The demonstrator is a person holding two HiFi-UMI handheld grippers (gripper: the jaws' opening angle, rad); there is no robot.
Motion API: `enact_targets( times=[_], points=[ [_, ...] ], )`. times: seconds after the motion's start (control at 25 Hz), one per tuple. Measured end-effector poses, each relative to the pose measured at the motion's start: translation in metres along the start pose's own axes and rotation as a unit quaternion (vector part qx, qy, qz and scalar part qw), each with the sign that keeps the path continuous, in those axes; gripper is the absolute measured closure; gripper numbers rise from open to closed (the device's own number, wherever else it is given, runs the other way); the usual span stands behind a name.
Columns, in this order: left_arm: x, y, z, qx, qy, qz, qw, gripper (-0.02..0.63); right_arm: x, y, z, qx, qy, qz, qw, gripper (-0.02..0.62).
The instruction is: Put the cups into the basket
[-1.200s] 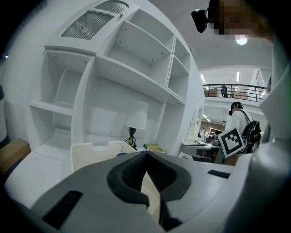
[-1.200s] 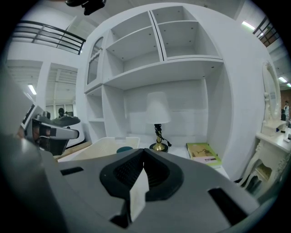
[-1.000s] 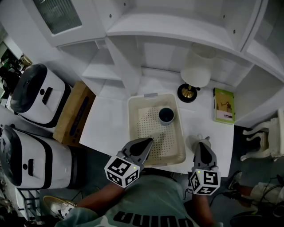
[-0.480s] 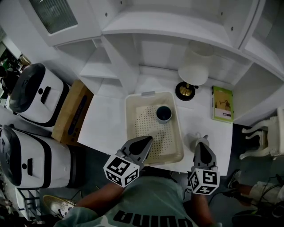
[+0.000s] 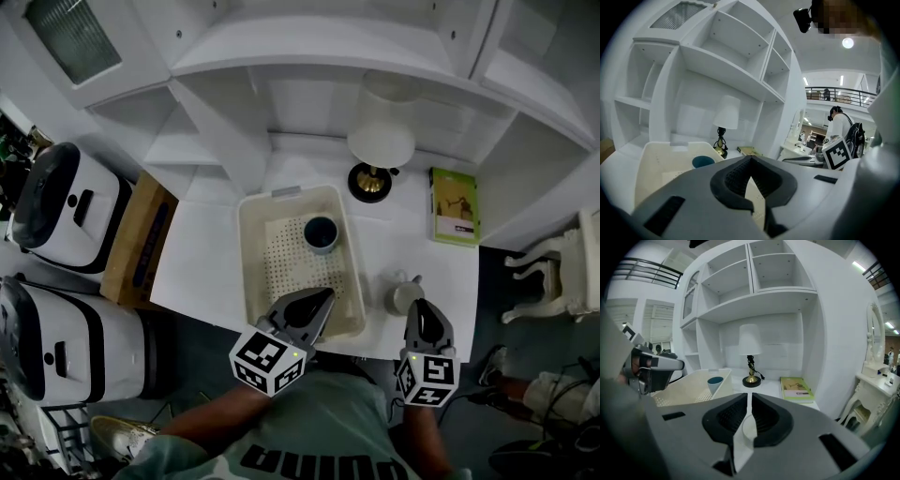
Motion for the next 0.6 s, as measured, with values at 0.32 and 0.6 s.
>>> enact_targets(
  times=[0.32,0.6],
  points=[
    [0.028,0.018,-0.019,-0.006,-0.01,0.008,0.9999,0.6,0.001,0.024,-0.023,-0.016,-0.018,0.024,0.999,0.513],
    [0.041,0.03,-0.026,0.005,-0.033,0.019,0.9993,0.6,0.013,0.047,-0.028,-0.007,-0.04,0.044,0.998,0.334]
  ],
)
Point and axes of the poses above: the fingertips, and each gripper's own axes: x forward along the fingers, z to its left, y out of its underside, the point moved 1 cm from there along -x, backward along the fingers, and after that the axes turned 14 degrees about -z, right-handed, at the moved point
